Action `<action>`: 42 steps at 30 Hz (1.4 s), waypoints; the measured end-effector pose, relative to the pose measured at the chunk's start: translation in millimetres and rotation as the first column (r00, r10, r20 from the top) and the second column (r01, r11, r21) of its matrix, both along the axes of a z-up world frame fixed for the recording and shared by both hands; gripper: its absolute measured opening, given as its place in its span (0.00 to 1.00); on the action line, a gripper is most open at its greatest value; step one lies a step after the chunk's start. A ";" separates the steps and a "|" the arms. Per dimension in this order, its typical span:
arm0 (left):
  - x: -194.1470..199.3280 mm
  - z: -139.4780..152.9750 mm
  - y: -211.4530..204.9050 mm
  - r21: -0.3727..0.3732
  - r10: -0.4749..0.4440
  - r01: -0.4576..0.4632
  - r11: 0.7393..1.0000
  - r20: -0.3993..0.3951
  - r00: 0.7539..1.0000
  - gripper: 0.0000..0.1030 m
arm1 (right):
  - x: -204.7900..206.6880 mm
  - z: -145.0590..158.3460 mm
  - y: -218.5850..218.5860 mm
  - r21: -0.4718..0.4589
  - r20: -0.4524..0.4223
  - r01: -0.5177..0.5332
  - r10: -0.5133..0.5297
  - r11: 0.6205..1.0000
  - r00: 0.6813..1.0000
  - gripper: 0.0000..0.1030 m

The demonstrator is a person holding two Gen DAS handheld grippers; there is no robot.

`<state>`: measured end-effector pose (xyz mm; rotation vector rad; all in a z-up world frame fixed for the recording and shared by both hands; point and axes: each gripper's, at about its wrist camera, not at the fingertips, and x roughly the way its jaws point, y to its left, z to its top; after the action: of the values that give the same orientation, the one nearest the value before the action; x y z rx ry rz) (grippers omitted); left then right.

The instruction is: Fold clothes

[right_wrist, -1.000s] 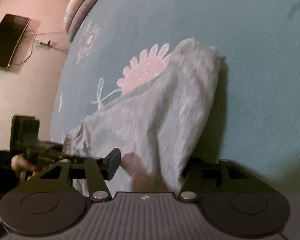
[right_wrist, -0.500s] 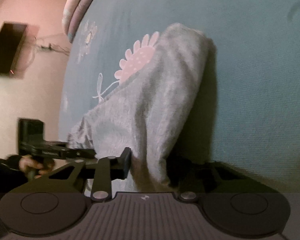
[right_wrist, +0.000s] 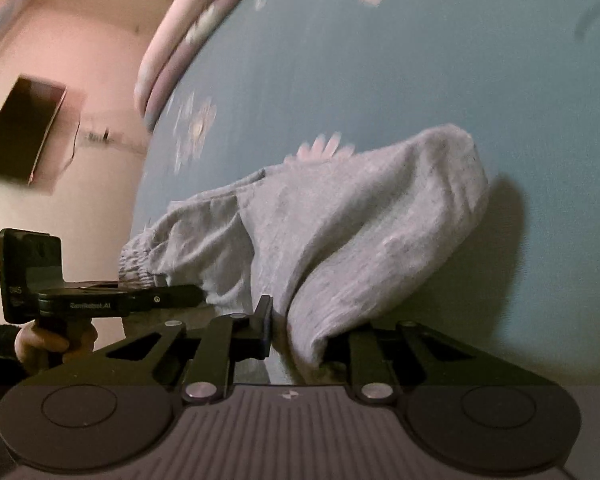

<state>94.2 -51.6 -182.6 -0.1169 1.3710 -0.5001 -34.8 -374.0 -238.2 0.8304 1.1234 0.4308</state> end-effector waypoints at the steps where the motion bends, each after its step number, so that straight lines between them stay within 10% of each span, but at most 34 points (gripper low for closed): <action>1: 5.4 4.0 -16.6 -0.010 -0.024 0.024 1.000 0.014 1.000 0.26 | -4.9 5.9 -13.0 -0.011 0.006 0.030 -0.030 0.999 1.000 0.20; 9: 54.3 20.7 -192.2 -0.079 -0.325 0.337 0.938 0.131 0.936 0.26 | -68.7 35.6 -132.2 -0.100 0.049 0.370 -0.367 0.924 0.929 0.21; 26: 86.4 26.4 -539.2 0.080 -0.761 0.783 0.617 0.312 0.568 0.26 | -122.7 12.2 -304.3 -0.167 0.108 0.781 -0.776 0.602 0.621 0.21; 32: 96.1 -10.8 -590.1 0.126 -0.815 0.823 0.555 0.281 0.507 0.28 | -109.0 -18.6 -338.4 -0.266 0.095 0.791 -0.802 0.551 0.590 0.21; 37: 111.3 -42.0 -602.8 0.139 -0.797 0.794 0.592 0.243 0.553 0.38 | -107.3 -37.2 -341.8 -0.284 0.063 0.785 -0.807 0.550 0.588 0.31; 40: 133.0 -49.3 -590.6 0.082 -0.747 0.751 0.655 0.216 0.628 0.44 | -120.3 -45.7 -344.5 -0.201 0.014 0.813 -0.828 0.547 0.560 0.61; 42: 148.0 -45.9 -575.3 0.030 -0.708 0.718 0.696 0.199 0.678 0.47 | -142.2 -47.6 -343.1 -0.145 0.001 0.836 -0.845 0.529 0.535 0.61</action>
<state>242.2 -626.9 -228.5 0.4505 1.1697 -1.1794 -177.1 -717.1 -285.7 1.1739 0.6644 -0.5071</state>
